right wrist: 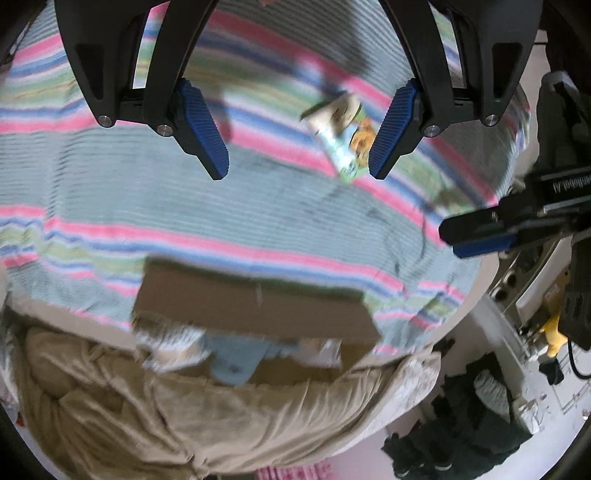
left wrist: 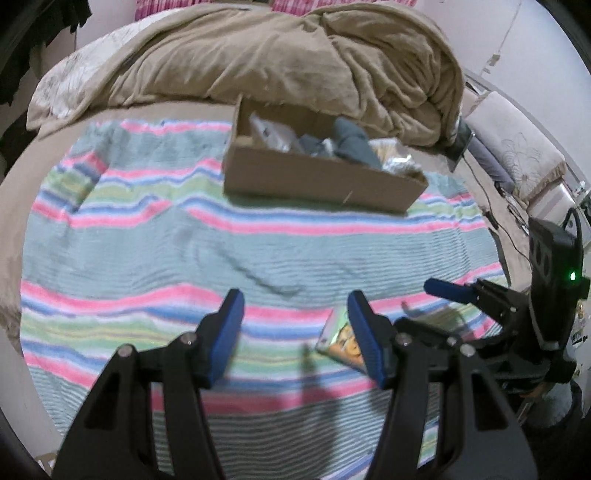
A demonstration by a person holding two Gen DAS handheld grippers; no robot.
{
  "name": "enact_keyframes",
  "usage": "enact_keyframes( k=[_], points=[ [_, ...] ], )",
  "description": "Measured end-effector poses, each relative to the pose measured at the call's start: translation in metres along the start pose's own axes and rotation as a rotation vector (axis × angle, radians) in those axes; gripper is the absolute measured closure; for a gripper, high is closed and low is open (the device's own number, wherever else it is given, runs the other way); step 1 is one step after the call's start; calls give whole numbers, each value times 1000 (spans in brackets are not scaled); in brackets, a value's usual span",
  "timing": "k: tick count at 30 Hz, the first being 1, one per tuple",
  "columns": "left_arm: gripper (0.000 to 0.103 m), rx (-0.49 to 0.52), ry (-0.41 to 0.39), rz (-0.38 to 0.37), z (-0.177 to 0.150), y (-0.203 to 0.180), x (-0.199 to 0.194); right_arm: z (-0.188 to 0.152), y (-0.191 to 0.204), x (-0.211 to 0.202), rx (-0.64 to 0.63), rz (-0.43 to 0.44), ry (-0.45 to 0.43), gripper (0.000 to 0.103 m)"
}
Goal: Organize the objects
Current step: 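Lower the right tool to the printed packet on the blanket and grasp it, then lift the printed packet with the right tool and carry it over the box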
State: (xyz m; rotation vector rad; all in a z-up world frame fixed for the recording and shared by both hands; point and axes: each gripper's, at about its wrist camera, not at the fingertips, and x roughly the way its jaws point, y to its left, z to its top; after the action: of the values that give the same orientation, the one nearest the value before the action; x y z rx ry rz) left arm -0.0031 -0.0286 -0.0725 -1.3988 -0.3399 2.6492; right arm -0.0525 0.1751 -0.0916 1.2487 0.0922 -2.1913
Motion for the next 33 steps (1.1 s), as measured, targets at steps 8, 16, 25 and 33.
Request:
enact_keyframes(
  k=[8, 16, 25, 33],
  points=[
    [43, -29, 42, 13, -20, 14, 11, -13, 24, 29, -58, 18, 78, 22],
    [25, -47, 50, -11, -30, 20, 13, -17, 33, 48, -100, -18, 137, 22],
    [25, -25, 19, 17, -24, 19, 5, -13, 38, 46, -135, -31, 136, 47],
    [25, -31, -16, 26, -12, 25, -3, 9, 36, 25, -110, -9, 78, 50]
  ],
)
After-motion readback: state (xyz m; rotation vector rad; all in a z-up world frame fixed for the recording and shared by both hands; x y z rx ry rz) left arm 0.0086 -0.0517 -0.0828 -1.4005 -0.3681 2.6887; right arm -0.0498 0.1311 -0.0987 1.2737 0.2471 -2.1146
